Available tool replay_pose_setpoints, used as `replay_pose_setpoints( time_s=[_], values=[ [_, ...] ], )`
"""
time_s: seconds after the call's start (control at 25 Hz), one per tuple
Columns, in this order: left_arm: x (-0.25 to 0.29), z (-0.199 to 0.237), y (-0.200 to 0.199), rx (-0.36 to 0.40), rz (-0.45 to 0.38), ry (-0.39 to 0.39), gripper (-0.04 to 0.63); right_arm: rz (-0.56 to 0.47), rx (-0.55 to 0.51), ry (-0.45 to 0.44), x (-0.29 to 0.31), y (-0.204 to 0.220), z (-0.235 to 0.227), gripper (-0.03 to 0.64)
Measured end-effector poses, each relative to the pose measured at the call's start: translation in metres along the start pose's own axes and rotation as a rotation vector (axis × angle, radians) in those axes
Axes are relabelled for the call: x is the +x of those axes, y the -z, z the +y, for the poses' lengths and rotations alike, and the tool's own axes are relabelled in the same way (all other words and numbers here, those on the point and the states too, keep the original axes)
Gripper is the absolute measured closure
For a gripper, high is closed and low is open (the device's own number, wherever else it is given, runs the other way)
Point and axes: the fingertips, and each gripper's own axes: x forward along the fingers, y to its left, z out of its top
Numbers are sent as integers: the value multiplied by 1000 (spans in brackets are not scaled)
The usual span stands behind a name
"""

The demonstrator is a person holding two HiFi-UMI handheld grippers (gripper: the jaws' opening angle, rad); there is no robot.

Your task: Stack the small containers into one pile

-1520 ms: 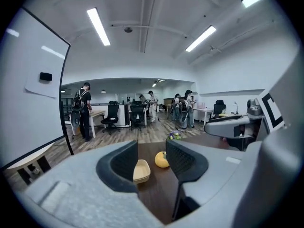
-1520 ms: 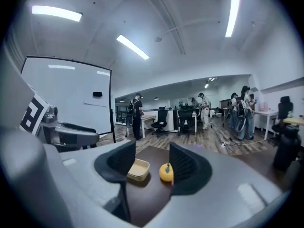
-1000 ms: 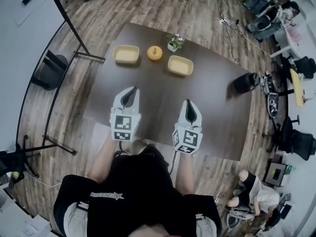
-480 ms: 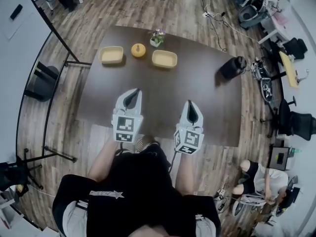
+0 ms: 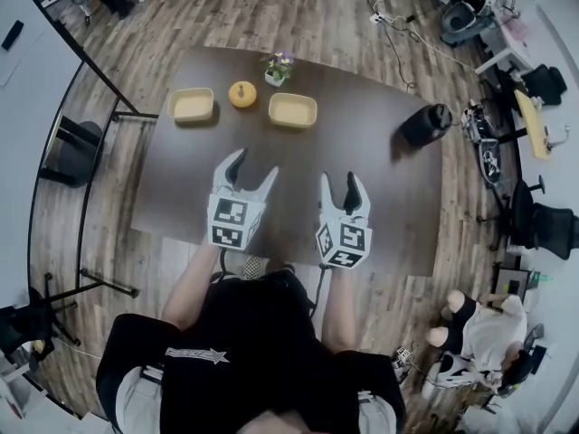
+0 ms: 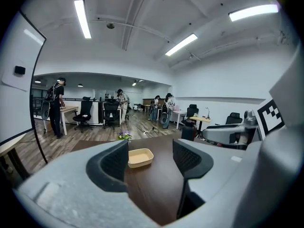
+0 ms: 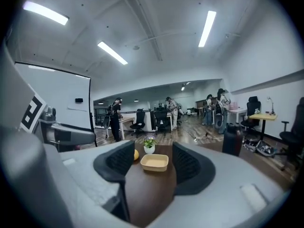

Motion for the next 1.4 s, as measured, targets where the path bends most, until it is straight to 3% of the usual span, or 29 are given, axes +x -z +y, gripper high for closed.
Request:
replay_pose_setpoints(
  time_s=[0.28,0.76,1.4],
  values=[
    [66,32,2,-18,44,-53,299,72,-12,-43,80,8,-14,376],
    [180,68,49,-65,179,-97,301,199,30,-68,201,56,-45,376],
    [261,113,134,-85,329,-146,313,374,91,-129,293,151,-50,376]
  ],
)
